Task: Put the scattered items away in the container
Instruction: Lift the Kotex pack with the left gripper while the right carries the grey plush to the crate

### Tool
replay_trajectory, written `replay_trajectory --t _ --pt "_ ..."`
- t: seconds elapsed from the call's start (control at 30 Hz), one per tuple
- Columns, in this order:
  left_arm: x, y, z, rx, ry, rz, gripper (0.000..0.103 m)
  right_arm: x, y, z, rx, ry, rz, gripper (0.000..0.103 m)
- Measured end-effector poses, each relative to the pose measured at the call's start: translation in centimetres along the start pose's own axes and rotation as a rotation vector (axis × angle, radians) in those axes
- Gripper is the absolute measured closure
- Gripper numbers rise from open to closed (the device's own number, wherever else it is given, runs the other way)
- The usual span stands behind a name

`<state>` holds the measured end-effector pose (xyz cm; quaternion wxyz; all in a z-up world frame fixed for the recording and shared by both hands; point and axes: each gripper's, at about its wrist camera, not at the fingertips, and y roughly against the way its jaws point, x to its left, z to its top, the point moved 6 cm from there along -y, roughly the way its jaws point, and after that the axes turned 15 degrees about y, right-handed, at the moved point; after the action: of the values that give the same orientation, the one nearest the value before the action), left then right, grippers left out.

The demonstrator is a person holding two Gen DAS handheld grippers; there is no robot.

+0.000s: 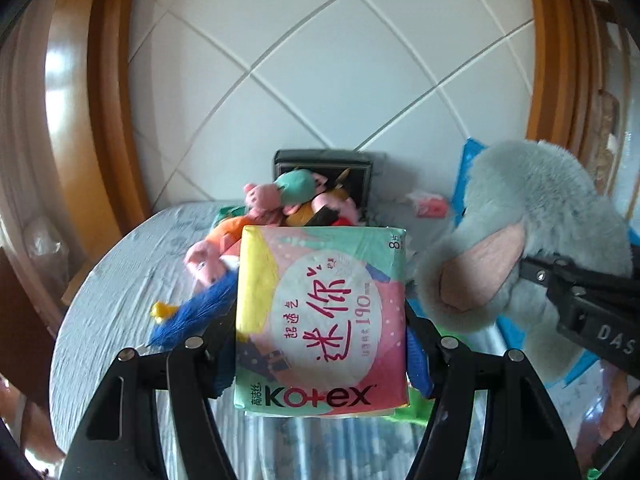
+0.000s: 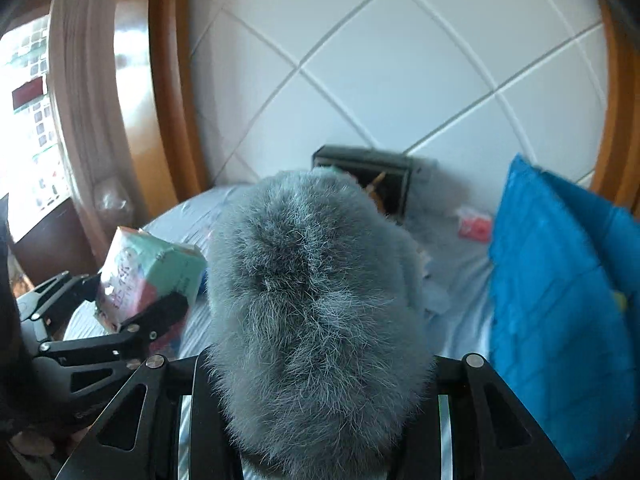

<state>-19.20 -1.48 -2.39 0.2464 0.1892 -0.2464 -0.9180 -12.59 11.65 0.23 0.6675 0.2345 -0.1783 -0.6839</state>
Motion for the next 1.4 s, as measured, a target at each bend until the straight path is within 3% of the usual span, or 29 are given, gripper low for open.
replay_trajectory --t 0.13,0.17,0.37,0.67,0.8,0.93,1.03,1.1,1.27,1.4 --pt "-2.9 1.1 0.9 -0.025 -0.043 -0.054 0.037 -1.9 4.1 1.2 -0.047 0.003 -0.066 0.067" --pt "-4.1 1.4 1.2 -0.033 -0.058 -0.072 0.037 -2.2 4.9 1.4 -0.071 0.023 -0.037 0.067" --pt "-11.1 1.9 2.1 -0.053 -0.105 -0.155 0.037 -7.7 9.8 1.3 -0.123 -0.018 -0.129 0.067" --pt "-26.6 0.7 2.5 -0.027 -0.123 -0.261 0.037 -22.4 15.9 -1.6 -0.161 -0.032 -0.246 0.067" --pt "-35.4 -0.8 2.0 0.045 -0.138 -0.314 0.037 -29.6 16.8 -3.6 -0.138 -0.041 -0.257 0.067" --pt "-41.9 -3.8 0.7 0.117 -0.165 -0.277 0.037 -35.6 15.4 -5.7 -0.061 -0.035 -0.247 0.067" --pt "-45.6 -8.2 -0.6 0.239 -0.181 -0.221 0.037 -39.6 12.1 -7.3 0.028 -0.047 -0.220 0.067" --pt "-47.1 -11.9 -2.1 0.327 -0.196 -0.144 0.037 -41.7 10.2 -9.0 0.086 -0.068 -0.200 0.067" --pt "-48.1 -19.4 -6.9 0.529 -0.254 0.001 0.037 -44.6 3.2 -13.2 0.273 -0.082 -0.126 0.067" --pt "-46.5 -23.2 -10.7 0.637 -0.284 0.091 0.037 -44.0 -1.2 -17.0 0.395 -0.057 -0.068 0.067"
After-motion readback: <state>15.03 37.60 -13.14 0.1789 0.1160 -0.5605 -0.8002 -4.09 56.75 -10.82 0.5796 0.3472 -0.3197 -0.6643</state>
